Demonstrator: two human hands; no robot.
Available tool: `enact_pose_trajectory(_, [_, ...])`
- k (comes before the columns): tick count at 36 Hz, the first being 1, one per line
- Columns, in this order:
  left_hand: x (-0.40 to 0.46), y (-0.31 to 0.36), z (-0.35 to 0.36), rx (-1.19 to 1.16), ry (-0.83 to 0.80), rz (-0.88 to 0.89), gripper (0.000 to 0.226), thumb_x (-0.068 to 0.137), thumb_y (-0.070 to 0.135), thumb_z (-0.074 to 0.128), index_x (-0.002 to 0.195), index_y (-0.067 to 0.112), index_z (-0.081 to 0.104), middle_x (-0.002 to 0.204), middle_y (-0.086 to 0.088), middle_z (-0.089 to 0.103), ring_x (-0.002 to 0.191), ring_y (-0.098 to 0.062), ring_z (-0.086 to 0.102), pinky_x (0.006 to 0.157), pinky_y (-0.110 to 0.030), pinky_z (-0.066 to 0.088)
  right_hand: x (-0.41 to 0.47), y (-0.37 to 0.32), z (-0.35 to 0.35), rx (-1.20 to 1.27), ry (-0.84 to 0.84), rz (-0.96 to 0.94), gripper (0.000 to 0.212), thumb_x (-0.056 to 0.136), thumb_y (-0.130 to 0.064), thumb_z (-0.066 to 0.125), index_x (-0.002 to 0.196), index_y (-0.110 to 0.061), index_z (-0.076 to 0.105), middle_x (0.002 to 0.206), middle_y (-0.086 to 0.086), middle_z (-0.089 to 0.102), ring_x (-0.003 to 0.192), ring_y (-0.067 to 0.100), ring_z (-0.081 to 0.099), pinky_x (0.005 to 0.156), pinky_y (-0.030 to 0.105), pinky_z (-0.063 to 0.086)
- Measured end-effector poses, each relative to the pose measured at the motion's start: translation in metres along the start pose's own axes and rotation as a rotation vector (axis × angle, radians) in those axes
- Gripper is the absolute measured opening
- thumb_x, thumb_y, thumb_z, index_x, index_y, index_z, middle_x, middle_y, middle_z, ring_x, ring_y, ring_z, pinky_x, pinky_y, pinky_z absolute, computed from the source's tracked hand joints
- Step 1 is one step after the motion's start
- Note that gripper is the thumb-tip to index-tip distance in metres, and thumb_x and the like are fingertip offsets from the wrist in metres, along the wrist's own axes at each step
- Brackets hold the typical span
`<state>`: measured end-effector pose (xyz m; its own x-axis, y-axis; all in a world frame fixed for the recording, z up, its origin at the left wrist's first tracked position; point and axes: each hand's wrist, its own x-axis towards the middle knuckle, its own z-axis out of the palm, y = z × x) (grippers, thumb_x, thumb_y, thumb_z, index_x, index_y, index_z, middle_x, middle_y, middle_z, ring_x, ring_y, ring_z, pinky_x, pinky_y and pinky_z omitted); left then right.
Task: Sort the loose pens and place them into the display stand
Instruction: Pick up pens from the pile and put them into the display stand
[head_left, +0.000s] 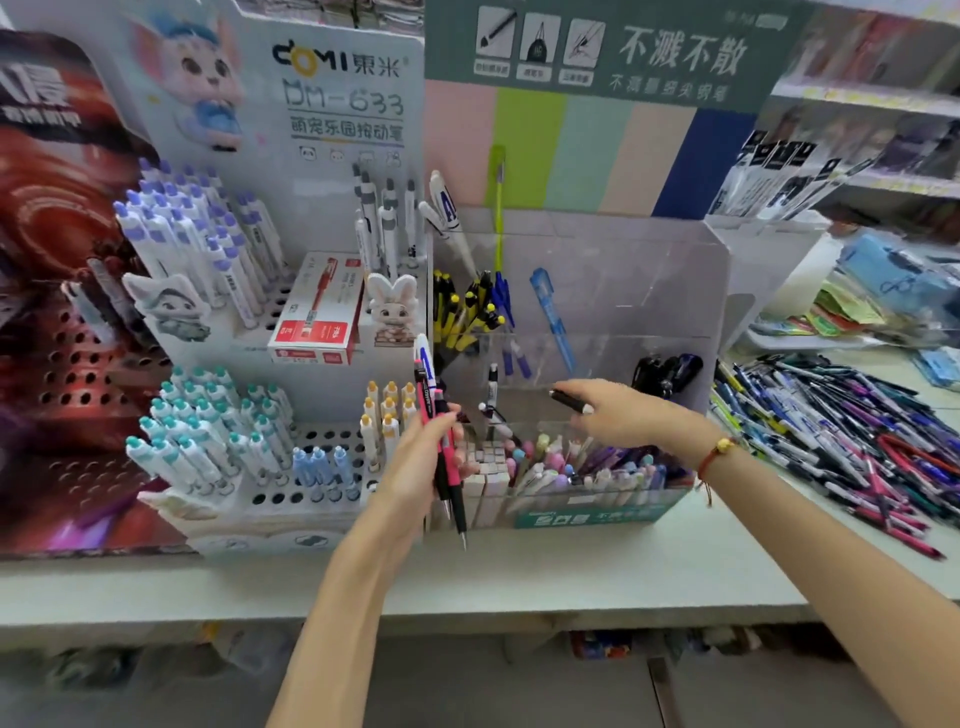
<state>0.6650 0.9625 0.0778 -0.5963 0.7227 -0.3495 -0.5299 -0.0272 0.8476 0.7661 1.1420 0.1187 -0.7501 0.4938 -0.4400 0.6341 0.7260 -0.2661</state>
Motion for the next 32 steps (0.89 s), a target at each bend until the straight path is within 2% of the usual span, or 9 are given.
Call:
enact_pose_trajectory(4, [0.001, 0.0, -0.002, -0.097, 0.047, 0.02, 0.012, 0.101, 0.011, 0.04, 0.104, 0.012, 0.052, 0.068, 0.0, 0.049, 0.047, -0.01, 0.045, 0.067, -0.034, 0.047, 0.014, -0.012, -0.008, -0.195, -0.024, -0.008, 0.03, 0.097, -0.015, 0.047, 0.126, -0.006, 0.045, 0.126, 0.015, 0.051, 0.107, 0.032, 0.054, 0.087, 0.04, 0.048])
enact_pose_trajectory(8, [0.002, -0.003, -0.003, -0.231, 0.104, -0.003, 0.014, 0.1, 0.013, 0.042, 0.108, 0.007, 0.053, 0.071, -0.002, 0.051, 0.052, -0.011, 0.049, 0.06, -0.03, 0.054, 0.019, -0.029, -0.011, -0.448, 0.034, -0.033, 0.028, 0.096, -0.013, 0.049, 0.122, -0.015, 0.059, 0.108, 0.008, 0.063, 0.094, 0.027, 0.064, 0.075, 0.033, 0.05])
enact_pose_trajectory(11, [-0.001, -0.003, -0.004, -0.356, 0.104, 0.002, 0.019, 0.1, 0.014, 0.042, 0.114, 0.004, 0.052, 0.077, -0.004, 0.054, 0.067, -0.016, 0.055, 0.078, -0.038, 0.054, 0.026, -0.035, -0.01, -0.566, 0.113, -0.038, 0.03, 0.093, -0.02, 0.054, 0.123, -0.019, 0.062, 0.115, 0.006, 0.063, 0.105, 0.028, 0.062, 0.081, 0.036, 0.049])
enact_pose_trajectory(15, [-0.007, -0.001, -0.001, -0.504, 0.079, 0.006, 0.018, 0.101, 0.015, 0.04, 0.11, 0.006, 0.053, 0.089, -0.008, 0.061, 0.085, -0.021, 0.062, 0.092, -0.044, 0.049, 0.037, -0.028, -0.013, -0.213, 0.084, -0.085, 0.03, 0.083, -0.01, 0.067, 0.112, -0.016, 0.068, 0.11, 0.004, 0.065, 0.102, 0.024, 0.062, 0.086, 0.034, 0.053])
enact_pose_trajectory(19, [-0.009, -0.003, 0.001, -0.549, 0.054, 0.001, 0.024, 0.101, 0.013, 0.04, 0.121, 0.003, 0.049, 0.095, -0.011, 0.064, 0.089, -0.023, 0.064, 0.091, -0.045, 0.049, 0.04, -0.016, 0.002, 0.092, 0.332, -0.163, 0.009, 0.08, -0.023, 0.075, 0.087, -0.017, 0.074, 0.082, -0.006, 0.067, 0.083, 0.014, 0.065, 0.084, 0.034, 0.054])
enact_pose_trajectory(22, [-0.008, -0.006, 0.001, -0.535, 0.038, 0.001, 0.024, 0.1, 0.011, 0.041, 0.121, 0.003, 0.049, 0.087, -0.009, 0.066, 0.082, -0.021, 0.067, 0.088, -0.044, 0.052, 0.039, -0.007, 0.024, 0.238, 0.4, -0.171, 0.011, 0.082, -0.026, 0.073, 0.092, -0.021, 0.074, 0.084, -0.01, 0.068, 0.084, 0.009, 0.065, 0.086, 0.036, 0.054])
enact_pose_trajectory(25, [-0.008, -0.007, 0.002, -0.497, 0.021, 0.04, 0.024, 0.101, 0.011, 0.039, 0.121, 0.004, 0.049, 0.097, -0.01, 0.069, 0.084, -0.02, 0.072, 0.089, -0.042, 0.053, 0.027, -0.012, 0.031, 0.476, 0.525, -0.179, 0.008, 0.086, -0.022, 0.069, 0.093, -0.02, 0.073, 0.084, -0.008, 0.071, 0.08, 0.005, 0.066, 0.079, 0.031, 0.056])
enact_pose_trajectory(29, [-0.008, -0.007, 0.011, -0.356, 0.033, 0.135, 0.022, 0.103, 0.014, 0.036, 0.109, 0.011, 0.057, 0.098, -0.004, 0.073, 0.097, -0.017, 0.068, 0.083, -0.032, 0.053, -0.01, -0.038, 0.029, 0.656, 0.213, -0.234, 0.023, 0.085, -0.041, 0.067, 0.095, -0.02, 0.07, 0.08, -0.006, 0.071, 0.067, -0.003, 0.064, 0.064, 0.017, 0.052])
enact_pose_trajectory(32, [-0.007, -0.008, 0.018, -0.237, 0.046, 0.189, 0.025, 0.103, 0.018, 0.035, 0.116, 0.012, 0.056, 0.105, 0.0, 0.072, 0.109, -0.018, 0.064, 0.088, -0.033, 0.052, -0.024, -0.047, 0.039, 0.513, 0.247, -0.288, 0.024, 0.081, -0.041, 0.072, 0.096, -0.022, 0.073, 0.084, -0.009, 0.073, 0.076, 0.0, 0.067, 0.075, 0.022, 0.057])
